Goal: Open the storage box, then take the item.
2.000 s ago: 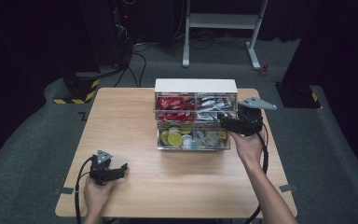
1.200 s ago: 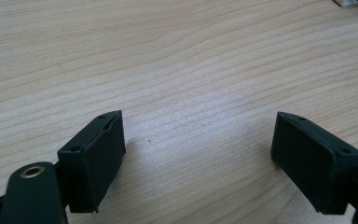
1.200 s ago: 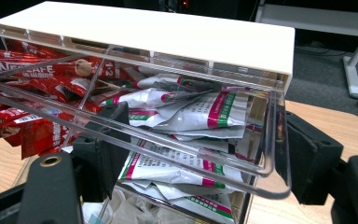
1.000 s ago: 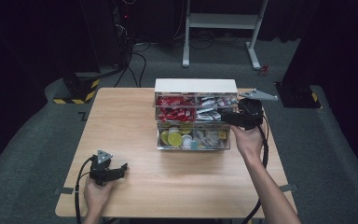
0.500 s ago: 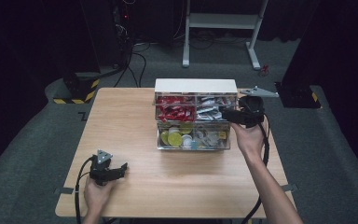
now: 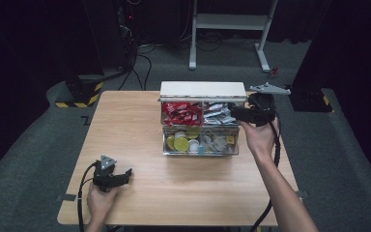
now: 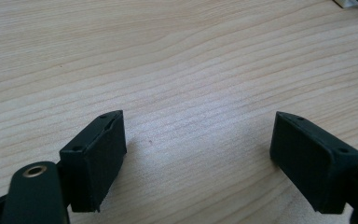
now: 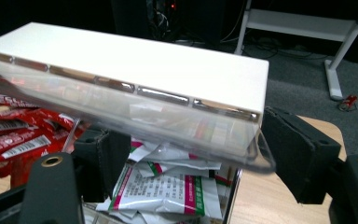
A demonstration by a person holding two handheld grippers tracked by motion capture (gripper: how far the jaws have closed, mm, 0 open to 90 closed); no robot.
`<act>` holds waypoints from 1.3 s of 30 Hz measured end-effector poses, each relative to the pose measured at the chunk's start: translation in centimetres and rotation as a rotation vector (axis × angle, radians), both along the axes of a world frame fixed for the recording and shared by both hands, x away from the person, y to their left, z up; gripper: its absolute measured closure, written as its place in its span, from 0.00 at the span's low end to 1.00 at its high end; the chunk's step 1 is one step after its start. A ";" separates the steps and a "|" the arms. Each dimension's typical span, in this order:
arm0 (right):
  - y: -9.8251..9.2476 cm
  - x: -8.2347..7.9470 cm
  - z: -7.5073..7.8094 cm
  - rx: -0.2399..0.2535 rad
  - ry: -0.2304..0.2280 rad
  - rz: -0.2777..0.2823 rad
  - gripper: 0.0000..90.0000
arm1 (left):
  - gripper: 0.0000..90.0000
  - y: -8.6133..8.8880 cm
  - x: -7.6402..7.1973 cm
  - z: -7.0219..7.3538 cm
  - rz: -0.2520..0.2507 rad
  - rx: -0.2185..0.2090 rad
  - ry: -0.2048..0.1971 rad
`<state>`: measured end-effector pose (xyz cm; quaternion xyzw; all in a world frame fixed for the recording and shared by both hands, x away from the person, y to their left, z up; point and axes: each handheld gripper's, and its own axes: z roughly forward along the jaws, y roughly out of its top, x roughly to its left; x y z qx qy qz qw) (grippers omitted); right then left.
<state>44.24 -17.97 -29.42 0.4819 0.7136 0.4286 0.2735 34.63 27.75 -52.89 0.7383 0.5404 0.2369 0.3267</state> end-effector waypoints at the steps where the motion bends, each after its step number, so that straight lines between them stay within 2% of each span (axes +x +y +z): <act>1: 0.0 0.0 0.0 0.004 -0.002 -0.002 0.28 | 0.21 0.0 0.0 0.0 0.000 0.000 -0.001; 11: -0.3 0.6 0.1 0.039 0.005 0.008 0.28 | 0.21 0.0 0.0 0.0 0.001 0.000 -0.001; 29: -0.5 0.5 0.6 0.043 0.002 0.013 0.29 | 0.21 0.1 0.1 0.0 -0.002 -0.001 -0.003; 31: -0.5 0.4 0.6 0.043 -0.004 0.015 0.29 | 0.24 0.2 0.1 0.2 0.002 0.002 0.010; 33: -0.5 0.5 0.7 0.047 -0.001 0.014 0.29 | 0.26 0.3 0.1 0.4 -0.004 -0.022 0.028; 39: -0.4 0.4 0.7 0.043 -0.005 0.012 0.29 | 0.27 0.0 0.2 1.5 -0.034 -0.051 0.016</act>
